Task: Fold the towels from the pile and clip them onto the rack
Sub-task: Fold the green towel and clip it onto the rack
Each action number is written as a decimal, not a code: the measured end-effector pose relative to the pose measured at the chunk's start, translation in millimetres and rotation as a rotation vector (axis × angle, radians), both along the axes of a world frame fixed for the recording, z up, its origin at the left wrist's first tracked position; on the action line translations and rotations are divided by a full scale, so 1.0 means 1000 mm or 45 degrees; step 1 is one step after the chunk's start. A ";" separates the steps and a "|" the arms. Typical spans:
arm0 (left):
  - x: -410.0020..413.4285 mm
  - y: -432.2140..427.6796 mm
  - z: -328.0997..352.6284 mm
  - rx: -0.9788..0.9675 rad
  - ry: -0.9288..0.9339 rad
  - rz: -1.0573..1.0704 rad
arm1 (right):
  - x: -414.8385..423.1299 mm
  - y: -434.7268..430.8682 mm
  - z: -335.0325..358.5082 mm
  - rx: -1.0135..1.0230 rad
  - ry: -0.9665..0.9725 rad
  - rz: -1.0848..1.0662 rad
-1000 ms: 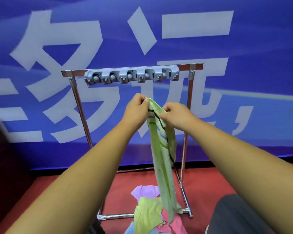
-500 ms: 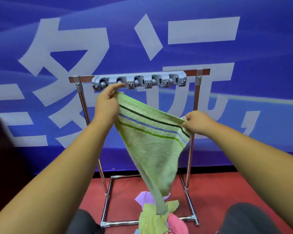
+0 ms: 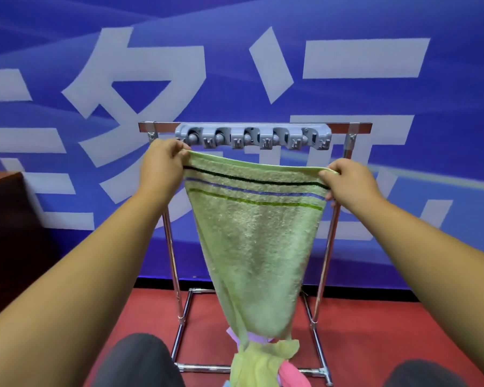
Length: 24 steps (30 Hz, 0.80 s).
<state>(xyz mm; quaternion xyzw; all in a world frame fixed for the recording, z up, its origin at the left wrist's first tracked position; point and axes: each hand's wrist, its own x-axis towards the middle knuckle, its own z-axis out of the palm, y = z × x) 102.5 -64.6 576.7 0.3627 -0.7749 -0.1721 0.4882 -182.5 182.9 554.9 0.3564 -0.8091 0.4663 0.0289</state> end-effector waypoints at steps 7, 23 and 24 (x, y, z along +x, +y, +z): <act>0.016 -0.003 -0.007 0.228 0.077 0.027 | 0.015 -0.012 0.013 -0.575 -0.461 0.203; 0.007 -0.004 -0.067 0.824 0.130 -0.178 | 0.026 0.002 -0.036 -0.504 -0.348 0.214; 0.005 -0.002 -0.078 0.876 0.151 -0.185 | 0.027 0.004 -0.047 -0.475 -0.327 0.208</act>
